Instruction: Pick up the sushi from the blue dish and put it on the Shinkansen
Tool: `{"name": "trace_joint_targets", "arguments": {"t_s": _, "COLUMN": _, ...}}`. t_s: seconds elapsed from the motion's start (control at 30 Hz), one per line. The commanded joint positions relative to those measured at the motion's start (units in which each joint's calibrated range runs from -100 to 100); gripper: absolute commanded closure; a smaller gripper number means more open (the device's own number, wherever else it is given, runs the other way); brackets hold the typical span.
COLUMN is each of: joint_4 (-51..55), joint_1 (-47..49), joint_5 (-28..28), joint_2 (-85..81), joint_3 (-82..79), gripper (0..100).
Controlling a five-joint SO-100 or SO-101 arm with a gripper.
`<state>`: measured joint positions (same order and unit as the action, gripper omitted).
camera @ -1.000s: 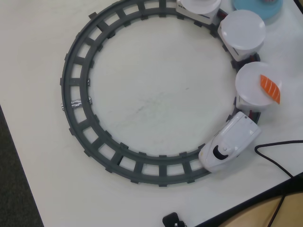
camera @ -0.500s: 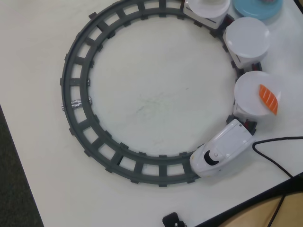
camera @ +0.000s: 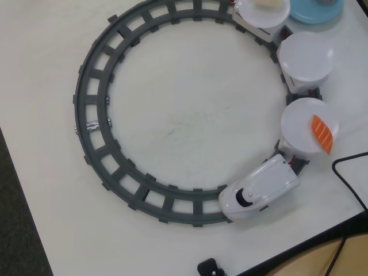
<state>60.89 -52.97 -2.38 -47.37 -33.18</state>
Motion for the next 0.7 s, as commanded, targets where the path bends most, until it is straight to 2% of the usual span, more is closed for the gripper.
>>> {"name": "trace_joint_targets", "arguments": {"t_s": 0.0, "joint_4": 1.11, "joint_1": -0.2, "joint_5": -3.23, "joint_2": 20.85, "joint_3": 19.63, "gripper": 86}}
{"name": "trace_joint_targets", "arguments": {"t_s": 0.17, "joint_4": 1.37, "joint_1": 1.04, "joint_5": -12.83, "joint_2": 42.32, "joint_3": 34.71, "gripper": 76}}
{"name": "trace_joint_targets", "arguments": {"t_s": 0.23, "joint_4": 1.45, "joint_1": 2.62, "joint_5": -15.87, "joint_2": 49.16, "joint_3": 38.57, "gripper": 76}}
{"name": "trace_joint_targets", "arguments": {"t_s": 0.47, "joint_4": 1.37, "joint_1": 11.16, "joint_5": -19.07, "joint_2": 65.53, "joint_3": 46.83, "gripper": 76}}
{"name": "trace_joint_targets", "arguments": {"t_s": 0.67, "joint_4": 1.28, "joint_1": 12.83, "joint_5": -20.12, "joint_2": 73.88, "joint_3": 54.19, "gripper": 76}}
